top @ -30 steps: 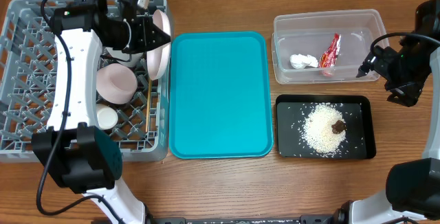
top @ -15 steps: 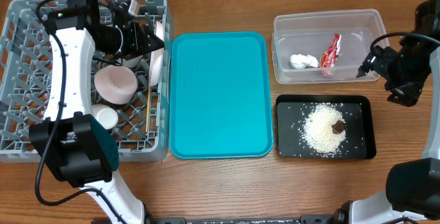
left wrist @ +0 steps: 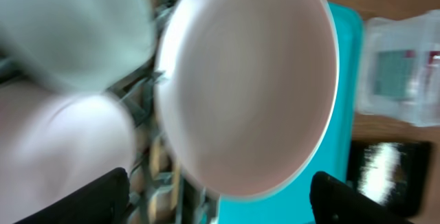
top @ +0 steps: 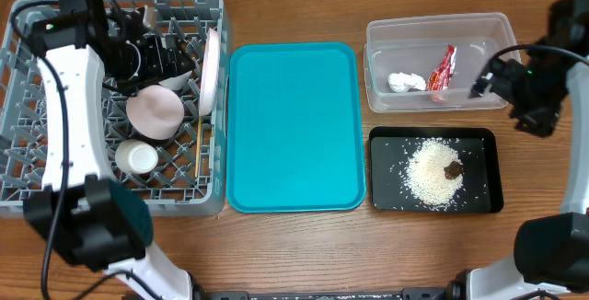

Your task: Sort waste into correct bins and load items into the dishwasher

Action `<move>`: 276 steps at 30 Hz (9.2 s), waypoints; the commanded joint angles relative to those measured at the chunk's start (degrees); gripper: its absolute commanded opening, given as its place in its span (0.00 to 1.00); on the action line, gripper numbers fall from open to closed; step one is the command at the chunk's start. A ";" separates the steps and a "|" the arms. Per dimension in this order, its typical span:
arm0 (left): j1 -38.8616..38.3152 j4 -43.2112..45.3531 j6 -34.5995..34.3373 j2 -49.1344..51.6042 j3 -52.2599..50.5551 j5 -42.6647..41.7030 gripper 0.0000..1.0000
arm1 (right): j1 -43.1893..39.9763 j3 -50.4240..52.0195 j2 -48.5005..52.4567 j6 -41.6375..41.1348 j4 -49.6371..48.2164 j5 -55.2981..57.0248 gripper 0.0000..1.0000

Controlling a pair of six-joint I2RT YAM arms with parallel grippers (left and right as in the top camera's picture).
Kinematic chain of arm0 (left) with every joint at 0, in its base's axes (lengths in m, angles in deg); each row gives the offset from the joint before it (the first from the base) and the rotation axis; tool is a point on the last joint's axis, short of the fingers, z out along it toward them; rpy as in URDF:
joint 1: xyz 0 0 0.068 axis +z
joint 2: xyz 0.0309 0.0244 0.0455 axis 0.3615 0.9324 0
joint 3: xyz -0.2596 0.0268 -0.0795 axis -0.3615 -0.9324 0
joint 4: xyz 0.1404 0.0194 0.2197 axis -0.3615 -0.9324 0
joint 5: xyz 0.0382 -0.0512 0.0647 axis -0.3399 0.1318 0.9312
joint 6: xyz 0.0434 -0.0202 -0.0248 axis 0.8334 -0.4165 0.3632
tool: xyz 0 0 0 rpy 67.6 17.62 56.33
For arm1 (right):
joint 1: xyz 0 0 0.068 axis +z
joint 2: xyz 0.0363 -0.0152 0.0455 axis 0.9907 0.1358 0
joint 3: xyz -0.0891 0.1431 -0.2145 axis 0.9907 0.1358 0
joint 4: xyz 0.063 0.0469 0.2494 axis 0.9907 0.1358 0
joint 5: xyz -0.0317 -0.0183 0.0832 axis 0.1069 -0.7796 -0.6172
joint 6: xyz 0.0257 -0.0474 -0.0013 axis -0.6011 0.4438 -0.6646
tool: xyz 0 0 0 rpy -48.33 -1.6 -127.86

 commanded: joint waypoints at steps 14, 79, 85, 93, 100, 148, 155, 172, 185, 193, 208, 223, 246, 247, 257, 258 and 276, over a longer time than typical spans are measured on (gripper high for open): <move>-3.76 -16.72 -6.51 -5.49 -0.09 18.03 1.00 | 21.00 -0.76 -0.98 2.45 -19.74 -1.20 1.00; -10.29 10.84 -4.11 -70.75 -52.59 18.60 1.00 | 20.24 45.51 -56.98 2.40 -30.64 11.89 1.00; -10.29 10.84 -4.11 -70.75 -52.59 18.60 1.00 | 20.24 45.51 -57.00 2.49 -30.51 12.02 1.00; -10.29 10.84 -4.11 -70.75 -52.59 18.62 1.00 | 20.24 47.08 -61.31 2.45 -31.08 15.41 1.00; -10.29 10.84 -4.11 -70.75 -52.59 18.60 1.00 | 20.24 60.19 -75.47 2.43 -43.39 16.63 1.00; -10.29 10.84 -4.11 -70.75 -52.59 18.60 1.00 | 17.27 104.89 -99.32 12.70 -88.26 10.29 1.00; -10.29 10.84 -4.11 -70.75 -52.59 18.60 1.00 | 17.27 104.89 -99.32 12.72 -88.28 10.32 1.00; -10.29 10.82 -4.11 -70.75 -52.59 18.60 1.00 | 17.29 104.89 -99.32 12.72 -88.26 10.32 1.00; -10.29 10.82 -4.11 -70.75 -52.59 18.60 1.00 | 17.29 104.89 -99.32 12.72 -88.28 10.32 1.00; -11.21 10.75 -4.11 -71.63 -52.70 18.60 1.00 | 17.29 104.89 -99.32 12.72 -88.28 10.32 1.00; -11.30 20.63 -3.30 -83.52 -66.64 21.92 1.00 | 17.29 104.89 -99.32 12.72 -88.26 10.32 1.00; -11.30 50.60 -3.96 -104.02 -91.67 21.38 1.00 | 17.29 104.89 -99.32 12.72 -88.28 10.32 1.00; -11.37 77.72 1.92 -106.90 -107.67 15.34 1.00 | 17.29 104.89 -99.32 12.72 -88.26 10.32 1.00; -11.37 77.26 1.95 -106.90 -107.67 15.34 1.00 | 17.29 104.89 -99.32 12.72 -88.26 10.32 1.00; -12.59 70.40 -1.11 -106.90 -107.67 15.32 1.00 | 17.29 104.89 -99.32 12.72 -88.26 10.32 1.00; -12.59 70.40 -1.11 -106.90 -107.67 15.34 1.00 | 17.29 104.89 -99.32 12.72 -88.26 10.32 1.00; -12.44 70.38 -1.09 -106.88 -107.67 15.37 1.00 | 17.29 104.89 -99.32 12.72 -88.28 10.32 1.00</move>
